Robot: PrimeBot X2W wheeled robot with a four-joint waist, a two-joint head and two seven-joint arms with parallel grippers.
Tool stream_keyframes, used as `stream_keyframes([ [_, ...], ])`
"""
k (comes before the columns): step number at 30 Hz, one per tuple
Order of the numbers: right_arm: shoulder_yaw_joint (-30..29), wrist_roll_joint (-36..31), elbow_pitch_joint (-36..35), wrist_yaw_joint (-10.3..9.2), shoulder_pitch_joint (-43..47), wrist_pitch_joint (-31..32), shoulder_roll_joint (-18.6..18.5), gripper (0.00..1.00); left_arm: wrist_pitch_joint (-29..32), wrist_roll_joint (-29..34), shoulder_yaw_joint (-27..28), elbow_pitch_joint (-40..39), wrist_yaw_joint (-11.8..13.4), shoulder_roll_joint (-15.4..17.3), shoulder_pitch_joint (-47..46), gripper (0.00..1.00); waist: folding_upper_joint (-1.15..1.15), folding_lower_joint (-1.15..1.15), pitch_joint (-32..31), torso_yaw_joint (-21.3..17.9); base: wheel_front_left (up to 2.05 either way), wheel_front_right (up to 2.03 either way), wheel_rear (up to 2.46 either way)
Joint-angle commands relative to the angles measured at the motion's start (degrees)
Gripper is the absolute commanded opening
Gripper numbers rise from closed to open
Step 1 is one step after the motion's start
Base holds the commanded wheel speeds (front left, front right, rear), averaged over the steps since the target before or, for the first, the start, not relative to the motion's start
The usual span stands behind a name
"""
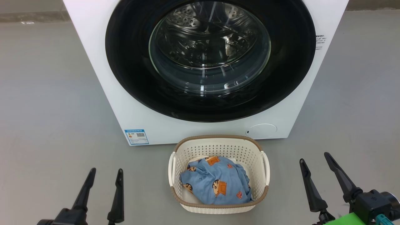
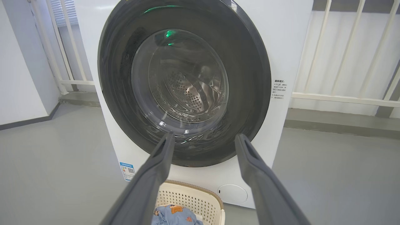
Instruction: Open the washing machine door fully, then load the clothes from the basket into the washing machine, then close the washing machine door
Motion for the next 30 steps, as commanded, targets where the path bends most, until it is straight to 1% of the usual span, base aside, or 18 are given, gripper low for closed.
stream_keyframes([
  [1, 1.6, -0.4, -1.7, 0.09, -0.5, -0.7, -1.0, 1.00, -0.6, 0.5, 1.7, -1.9, -0.1, 0.7, -0.6, 1.00, 0.00, 0.00, 0.0, -0.1, 0.00, 0.00, 0.00],
  [14, 0.2, -0.5, -1.2, 0.09, 0.1, -0.7, -0.8, 1.00, -0.6, 0.5, 2.4, -2.2, -0.1, 0.7, -0.1, 1.00, 0.00, 0.00, -0.1, -0.7, 0.00, 0.00, 0.00],
  [30, -1.3, -0.9, -0.7, 0.09, 0.4, -0.7, -0.3, 1.00, -0.6, 0.1, 3.3, -2.1, 0.2, 0.7, -0.3, 1.00, 0.00, 0.00, 0.2, -0.6, 0.00, 0.00, 0.00],
])
